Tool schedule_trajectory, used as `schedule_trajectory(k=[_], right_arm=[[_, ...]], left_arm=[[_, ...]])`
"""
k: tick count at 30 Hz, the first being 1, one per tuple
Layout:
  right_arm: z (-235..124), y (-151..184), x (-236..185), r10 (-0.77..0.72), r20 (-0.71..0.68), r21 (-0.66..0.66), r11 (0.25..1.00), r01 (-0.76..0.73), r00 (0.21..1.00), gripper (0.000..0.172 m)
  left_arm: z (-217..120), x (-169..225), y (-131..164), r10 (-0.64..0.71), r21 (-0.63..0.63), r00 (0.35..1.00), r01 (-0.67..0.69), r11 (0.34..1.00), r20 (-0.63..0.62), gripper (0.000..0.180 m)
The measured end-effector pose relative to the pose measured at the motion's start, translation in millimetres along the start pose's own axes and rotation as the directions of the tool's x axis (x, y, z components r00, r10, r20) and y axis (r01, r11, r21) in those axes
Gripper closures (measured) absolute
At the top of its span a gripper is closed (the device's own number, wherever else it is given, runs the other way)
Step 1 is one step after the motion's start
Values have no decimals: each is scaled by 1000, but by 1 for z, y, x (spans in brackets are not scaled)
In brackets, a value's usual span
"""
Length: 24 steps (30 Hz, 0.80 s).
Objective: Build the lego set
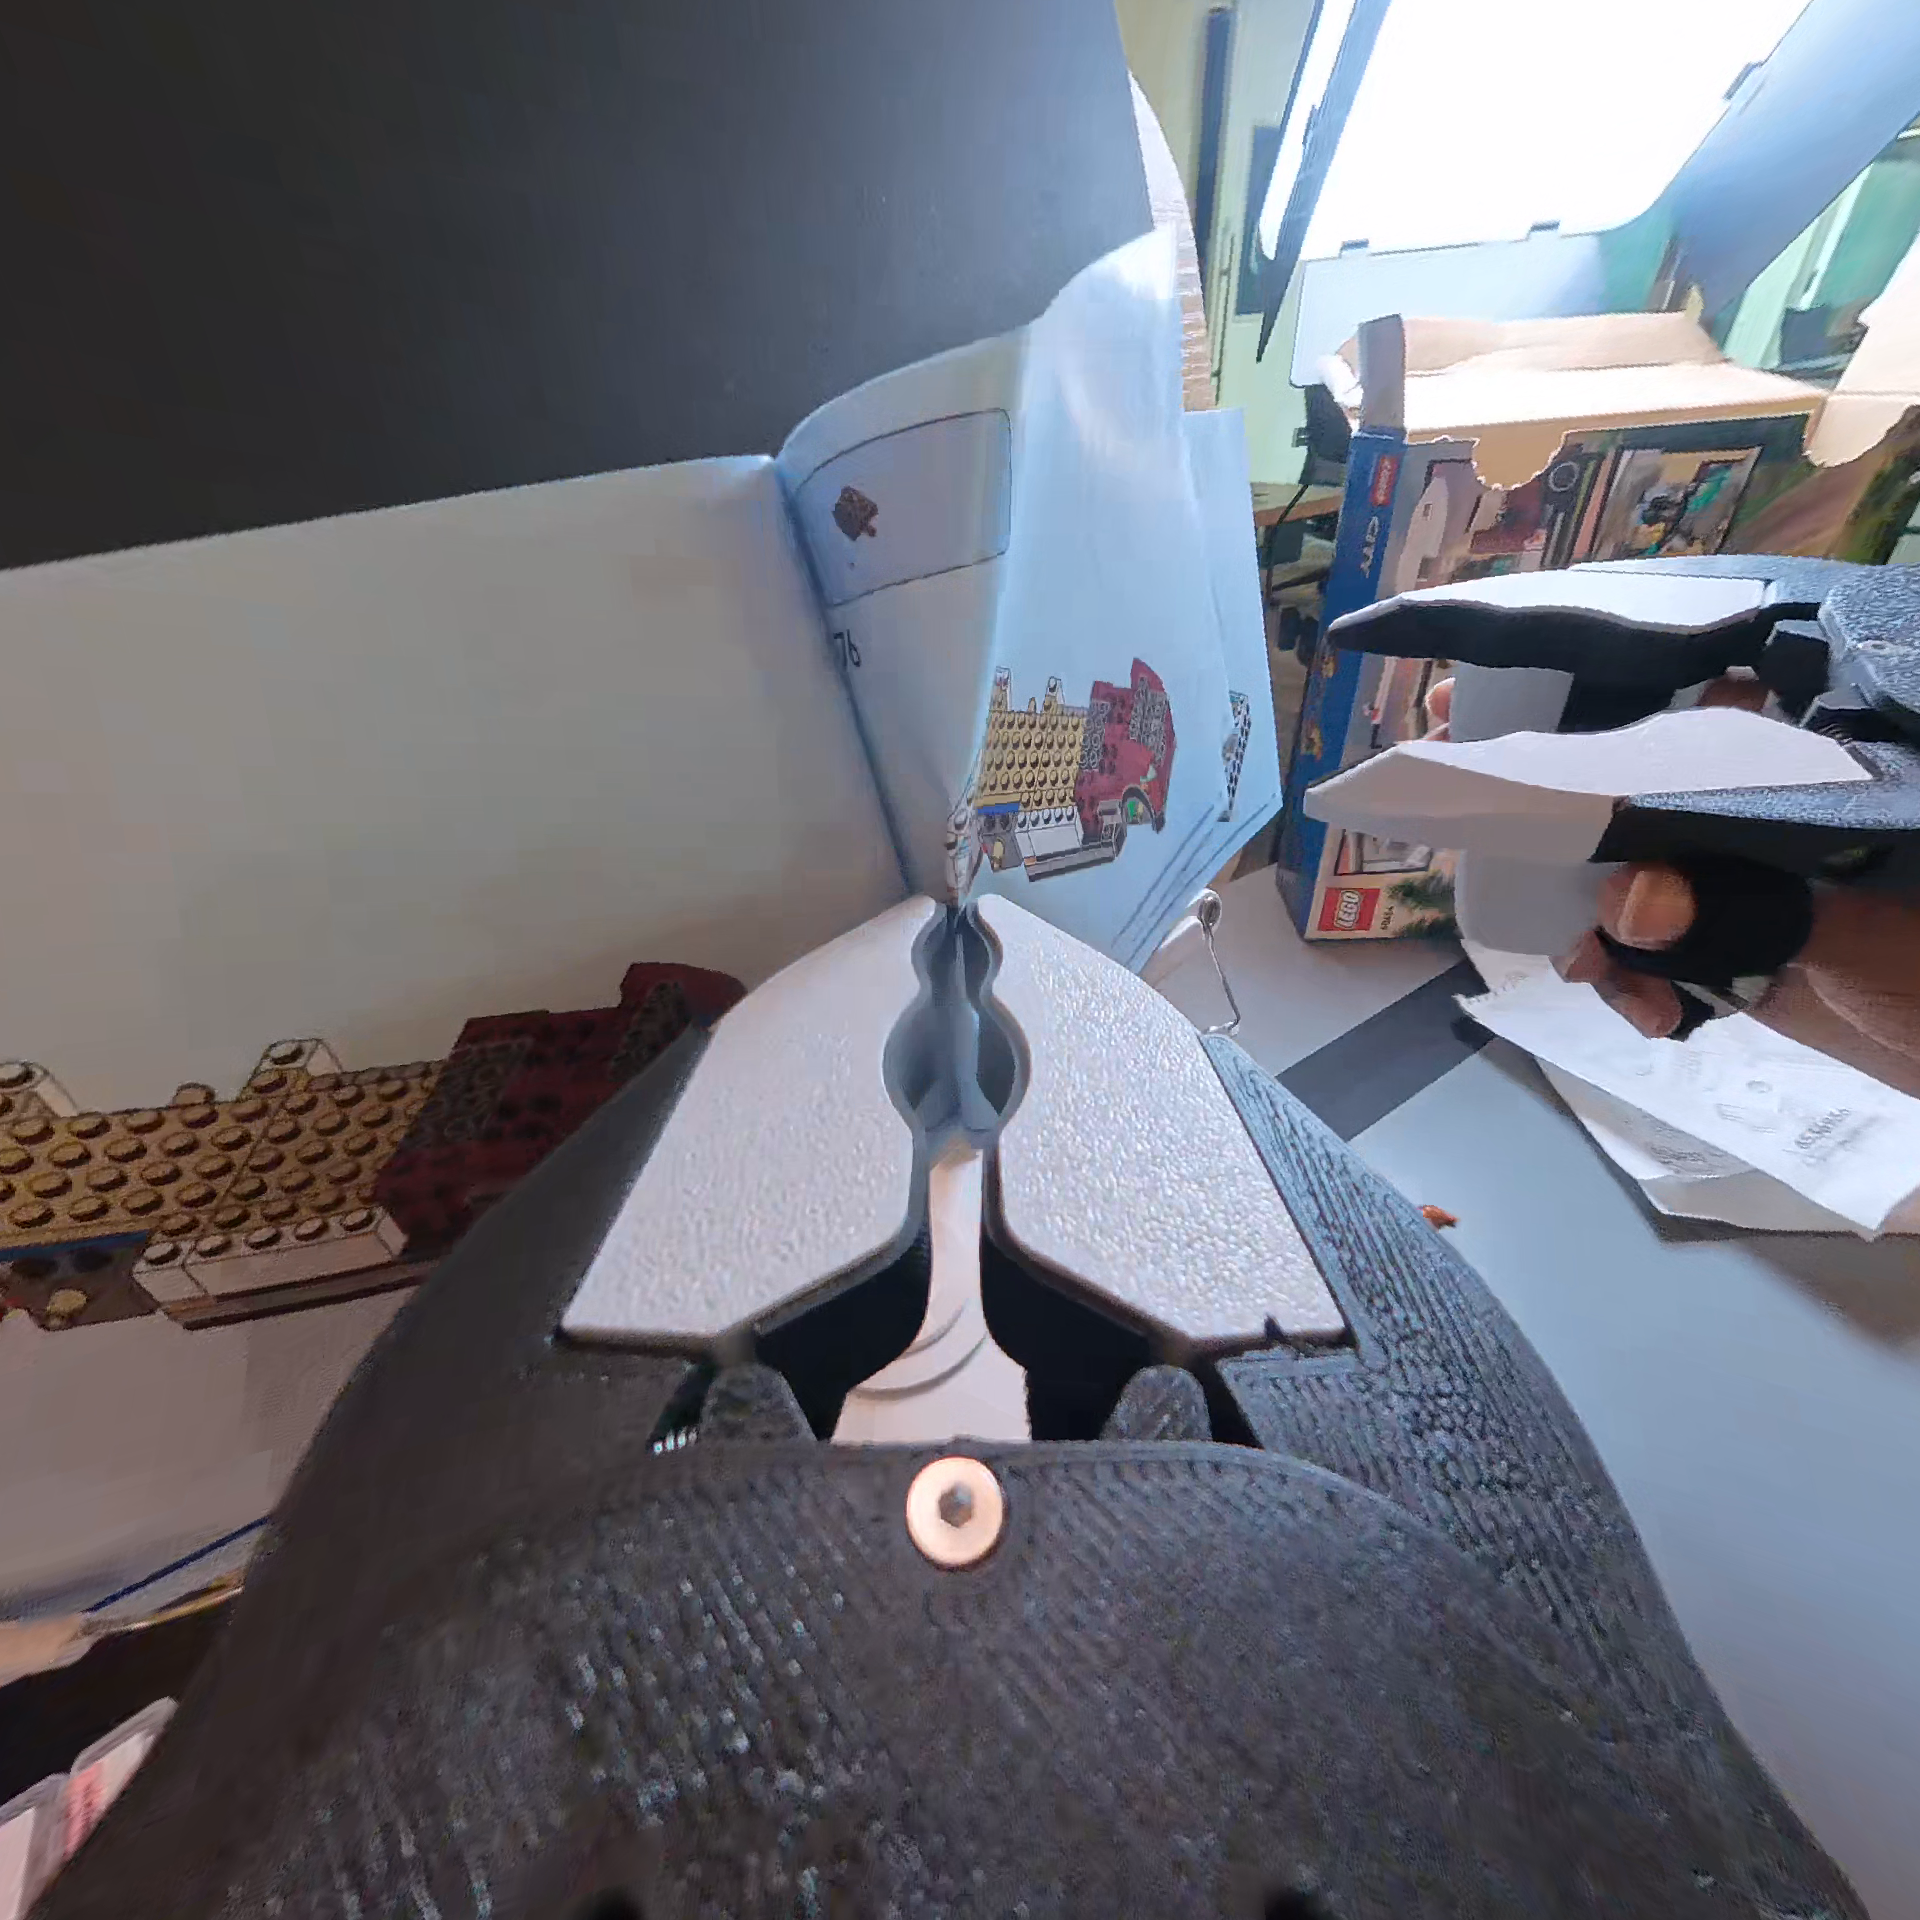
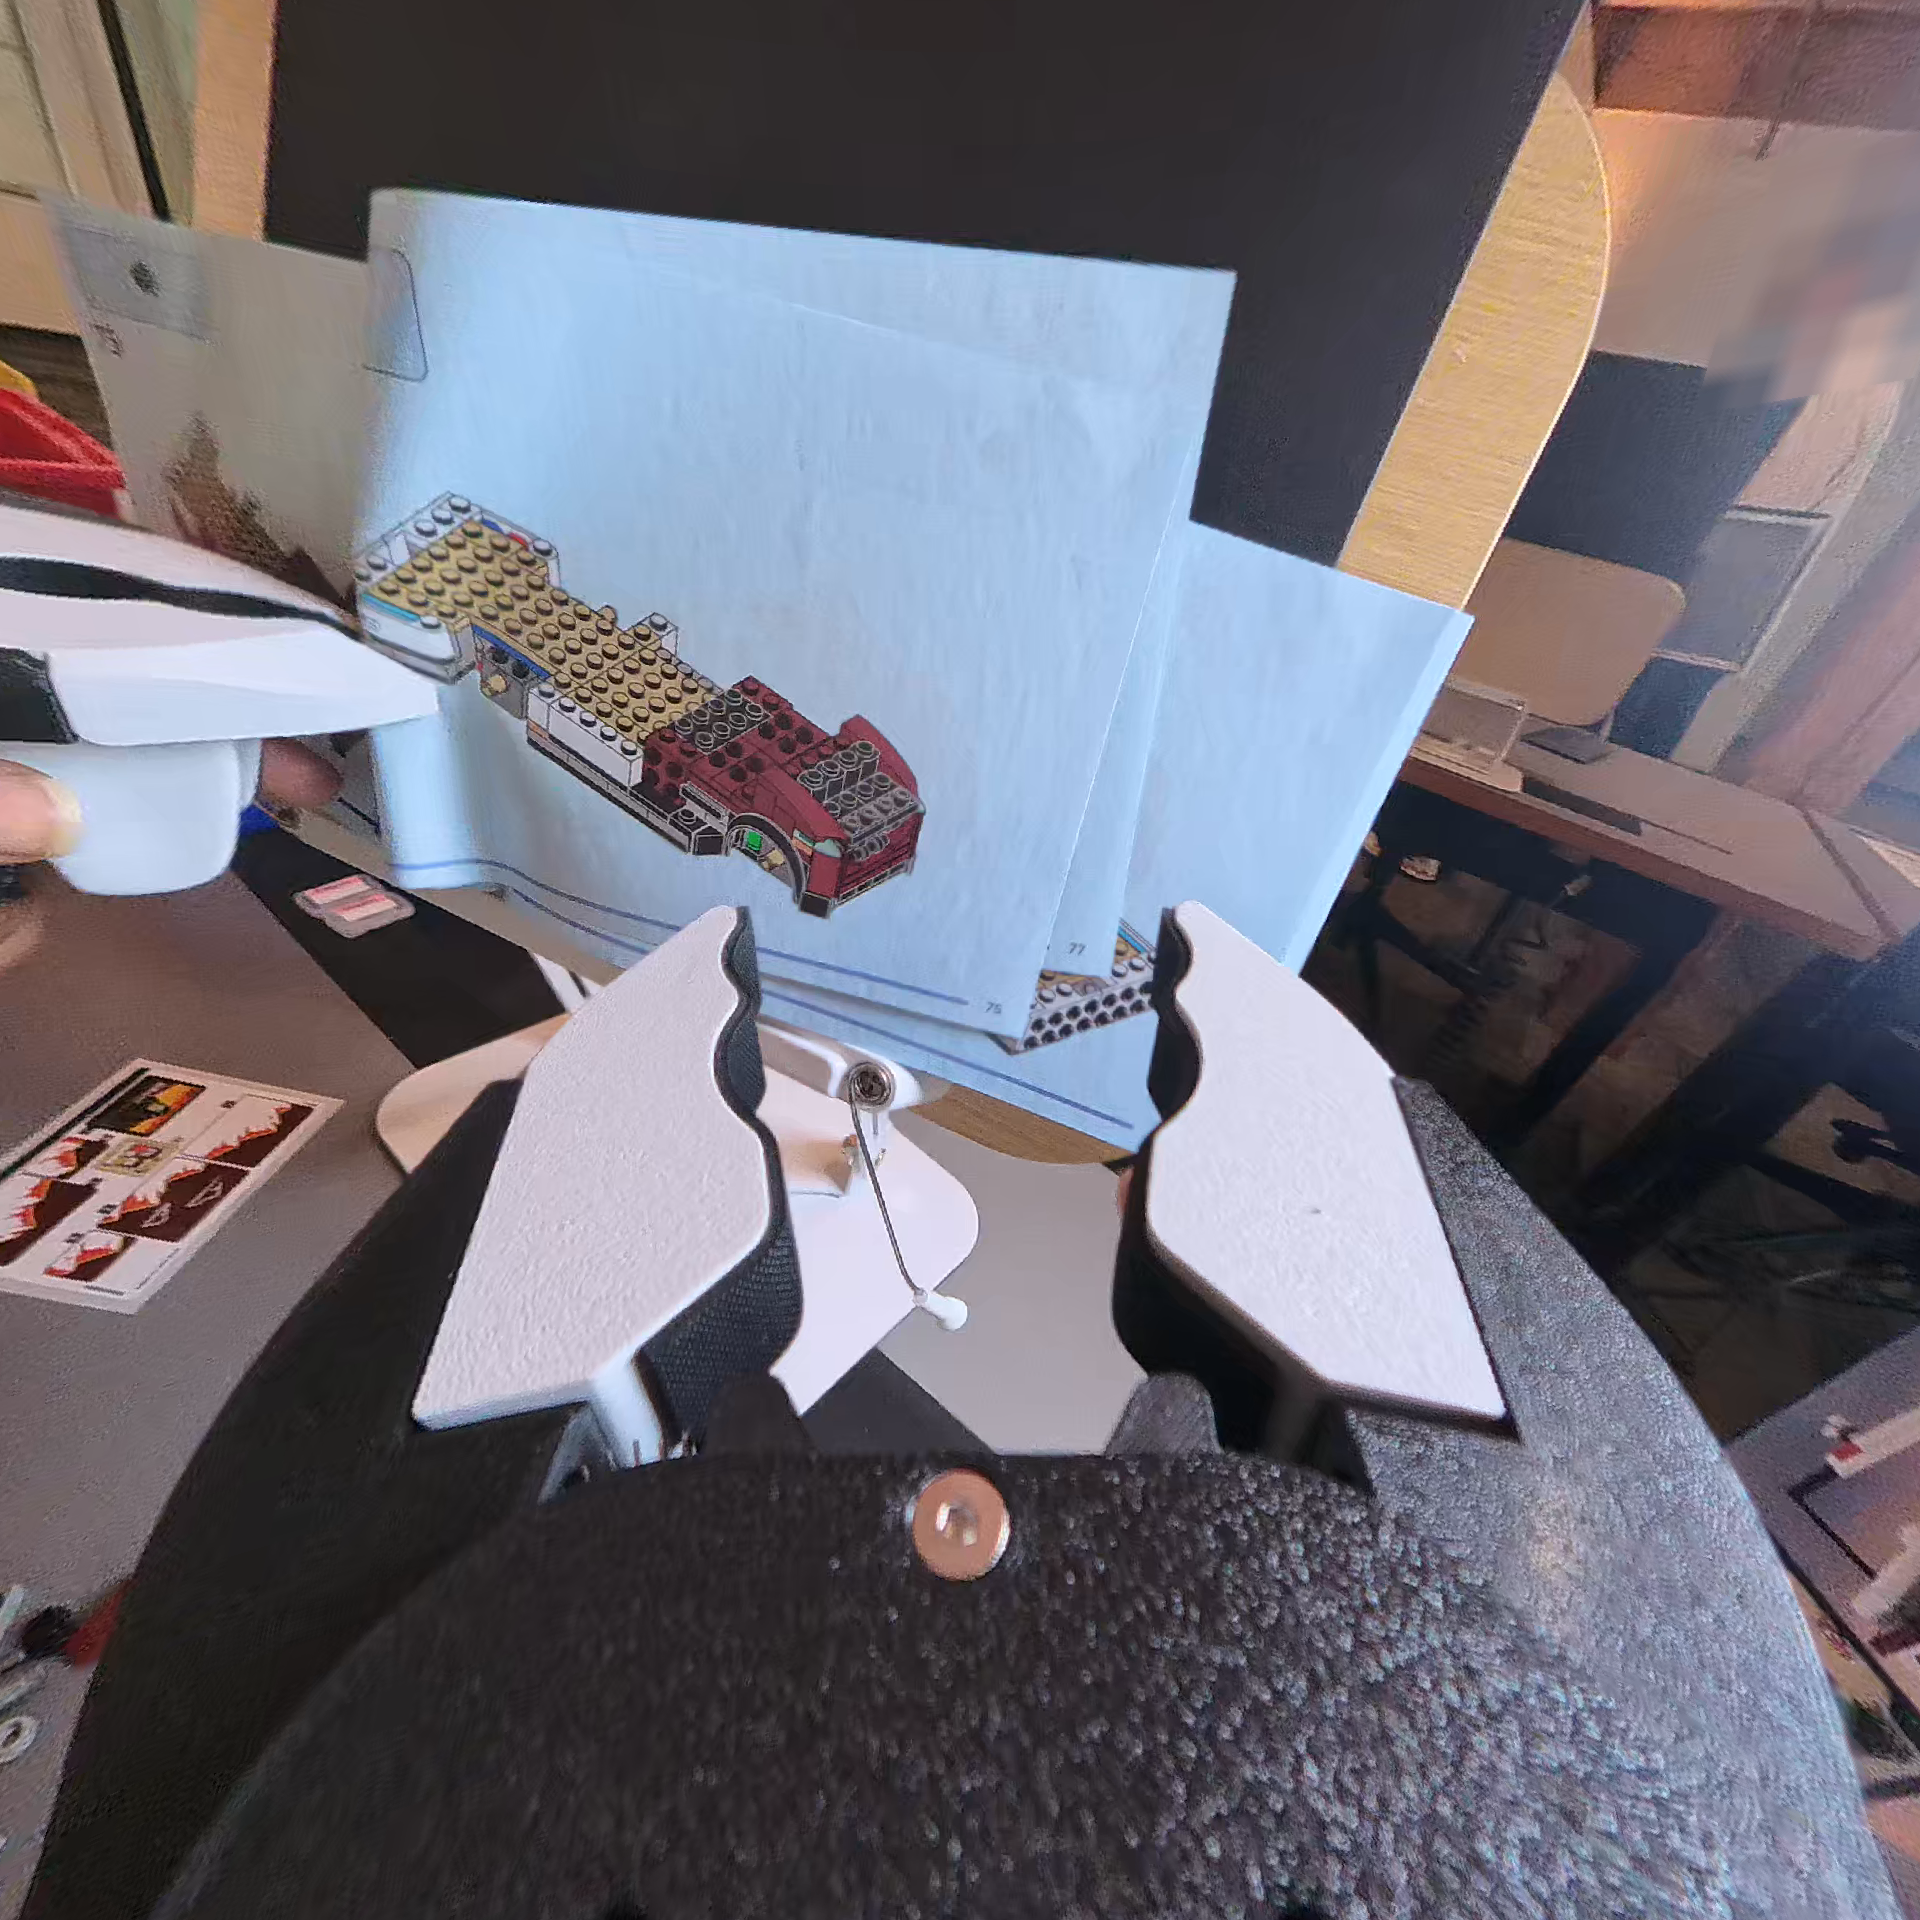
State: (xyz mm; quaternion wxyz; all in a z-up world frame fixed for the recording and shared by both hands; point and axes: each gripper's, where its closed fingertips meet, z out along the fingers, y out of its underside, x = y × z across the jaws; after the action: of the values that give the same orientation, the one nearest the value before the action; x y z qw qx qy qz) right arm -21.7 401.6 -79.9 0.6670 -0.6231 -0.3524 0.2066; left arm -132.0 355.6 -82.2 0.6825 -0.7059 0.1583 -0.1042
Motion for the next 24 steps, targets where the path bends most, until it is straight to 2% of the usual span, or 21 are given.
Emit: schedule_trajectory(k=[5,7,11,16,20,22,24], right_arm=[[0,-22,-18,-52,80,80,996,46,995,106],[1,-28,-13,-54,37,77,996,51,998,112],[6,-23,10,27,-43,37,999,-26,999,100],[22,-13,29,-97,-125,-14,995,96,987,80],[34,-27,38,-90,-135,14,996,93,987,78],[34,-30,38,-67,-133,26,997,71,989,78],[30,-29,35,-60,-131,35,997,65,990,80]], left_arm=[[-9,3,1,-6,21,998,7,1000,-69,180],[-10,0,2,-1,15,998,2,1000,-67,180],[-11,6,4,-11,4,995,11,1000,-103,178],[-3,19,5,32,-21,995,-34,999,-91,149],[21,17,12,98,-121,995,-96,988,7,133],[31,10,12,157,-142,984,-144,979,89,144],[36,6,12,215,-159,968,-194,968,129,167]])
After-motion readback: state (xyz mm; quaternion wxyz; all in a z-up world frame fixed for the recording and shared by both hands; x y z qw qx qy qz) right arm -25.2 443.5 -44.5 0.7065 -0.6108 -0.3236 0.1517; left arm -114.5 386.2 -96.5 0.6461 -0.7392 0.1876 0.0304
